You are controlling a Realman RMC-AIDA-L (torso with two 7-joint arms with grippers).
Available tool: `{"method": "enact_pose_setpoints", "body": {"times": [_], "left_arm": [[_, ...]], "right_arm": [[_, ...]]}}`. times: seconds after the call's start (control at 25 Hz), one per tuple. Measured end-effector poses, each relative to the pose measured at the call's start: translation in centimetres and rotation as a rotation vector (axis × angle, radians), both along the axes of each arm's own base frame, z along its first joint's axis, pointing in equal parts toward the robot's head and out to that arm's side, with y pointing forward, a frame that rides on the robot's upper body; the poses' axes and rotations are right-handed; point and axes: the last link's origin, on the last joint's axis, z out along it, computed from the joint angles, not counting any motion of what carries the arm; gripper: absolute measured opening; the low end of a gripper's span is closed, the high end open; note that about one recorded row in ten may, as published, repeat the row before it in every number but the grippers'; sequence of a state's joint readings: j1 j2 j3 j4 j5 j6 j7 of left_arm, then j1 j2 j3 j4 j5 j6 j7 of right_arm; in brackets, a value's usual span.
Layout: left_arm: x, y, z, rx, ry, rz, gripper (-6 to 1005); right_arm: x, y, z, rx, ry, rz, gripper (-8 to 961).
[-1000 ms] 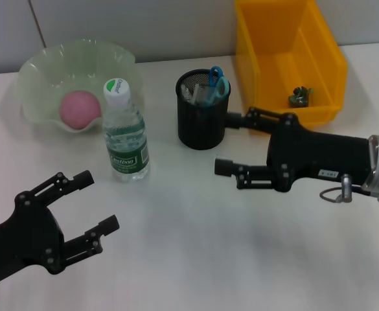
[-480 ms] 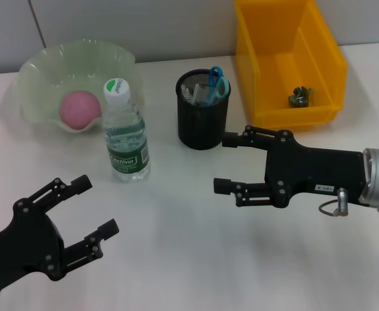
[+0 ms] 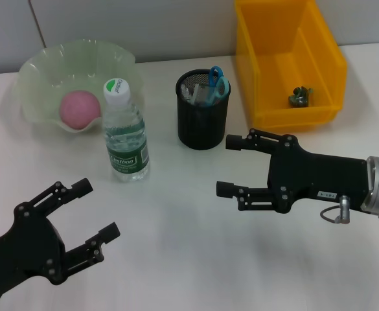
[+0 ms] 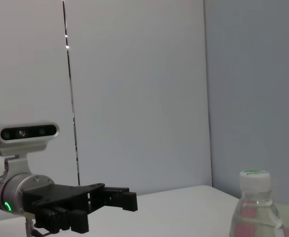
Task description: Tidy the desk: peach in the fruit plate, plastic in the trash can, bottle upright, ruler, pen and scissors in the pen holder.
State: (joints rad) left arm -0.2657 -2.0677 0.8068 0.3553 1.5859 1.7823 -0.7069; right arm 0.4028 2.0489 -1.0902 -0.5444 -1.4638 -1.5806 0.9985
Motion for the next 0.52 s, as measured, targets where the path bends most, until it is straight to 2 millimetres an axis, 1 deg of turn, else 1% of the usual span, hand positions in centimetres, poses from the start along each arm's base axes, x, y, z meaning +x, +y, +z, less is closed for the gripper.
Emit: {"method": "enact_pose_setpoints", "body": {"times": [0.52], "left_arm": [[-0.28,-0.31,-0.02,-0.001,0.002,0.007,797]], "right_arm": [[0.00,-0.24,-0.51,-0.004,0.012,-0.014,835]]}}
